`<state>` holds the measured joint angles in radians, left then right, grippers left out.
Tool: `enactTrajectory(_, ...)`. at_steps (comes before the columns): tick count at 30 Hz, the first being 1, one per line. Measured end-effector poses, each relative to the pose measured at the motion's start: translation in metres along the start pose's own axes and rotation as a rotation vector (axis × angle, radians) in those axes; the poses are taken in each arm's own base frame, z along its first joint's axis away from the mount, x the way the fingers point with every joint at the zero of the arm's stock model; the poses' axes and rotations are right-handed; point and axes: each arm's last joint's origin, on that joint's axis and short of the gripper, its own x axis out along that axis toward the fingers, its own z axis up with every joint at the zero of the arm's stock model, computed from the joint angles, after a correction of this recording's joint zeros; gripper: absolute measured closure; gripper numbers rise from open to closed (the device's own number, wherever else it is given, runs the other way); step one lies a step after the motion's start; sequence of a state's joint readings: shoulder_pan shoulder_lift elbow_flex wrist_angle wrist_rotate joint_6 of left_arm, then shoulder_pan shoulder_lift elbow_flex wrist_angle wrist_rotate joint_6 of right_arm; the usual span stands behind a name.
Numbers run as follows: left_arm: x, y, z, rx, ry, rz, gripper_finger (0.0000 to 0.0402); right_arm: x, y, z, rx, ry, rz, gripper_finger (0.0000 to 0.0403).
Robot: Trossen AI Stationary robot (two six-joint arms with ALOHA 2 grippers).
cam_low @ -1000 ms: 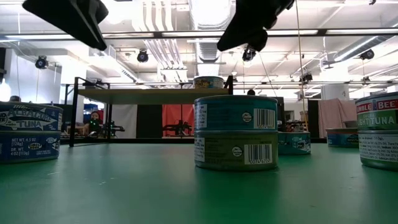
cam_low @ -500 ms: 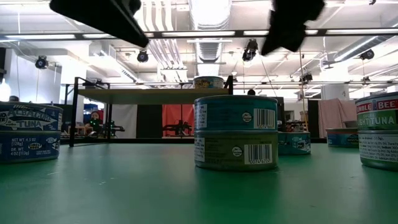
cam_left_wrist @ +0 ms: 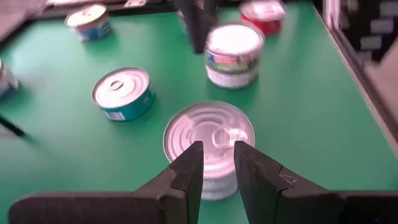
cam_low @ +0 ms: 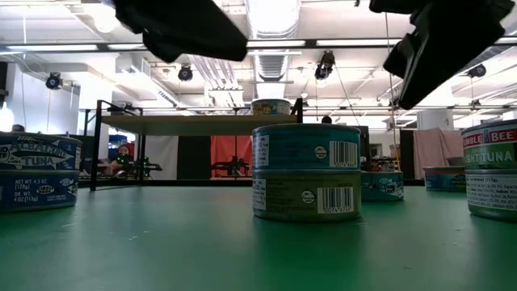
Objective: Stack canned seafood by type on shelf
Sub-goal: Put the center light blue tuna can on the shelf
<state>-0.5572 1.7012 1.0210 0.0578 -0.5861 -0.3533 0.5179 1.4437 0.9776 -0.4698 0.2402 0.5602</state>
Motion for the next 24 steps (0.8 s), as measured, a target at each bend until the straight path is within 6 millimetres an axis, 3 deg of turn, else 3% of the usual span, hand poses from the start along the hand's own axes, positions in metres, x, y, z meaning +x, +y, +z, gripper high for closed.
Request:
enactTrajectory(9, 0.011, 0.015, 0.003, -0.243, 0.049, -0.046, 0.0326, 0.013, 0.018, -0.014, -0.254, -0.105, -0.025, 0.0394)
enactTrajectory(24, 0.016, 0.025, 0.005, -0.280, 0.038, -0.011, 0.0326, 0.063, 0.040, -0.006, -0.412, -0.079, -0.208, 0.0394)
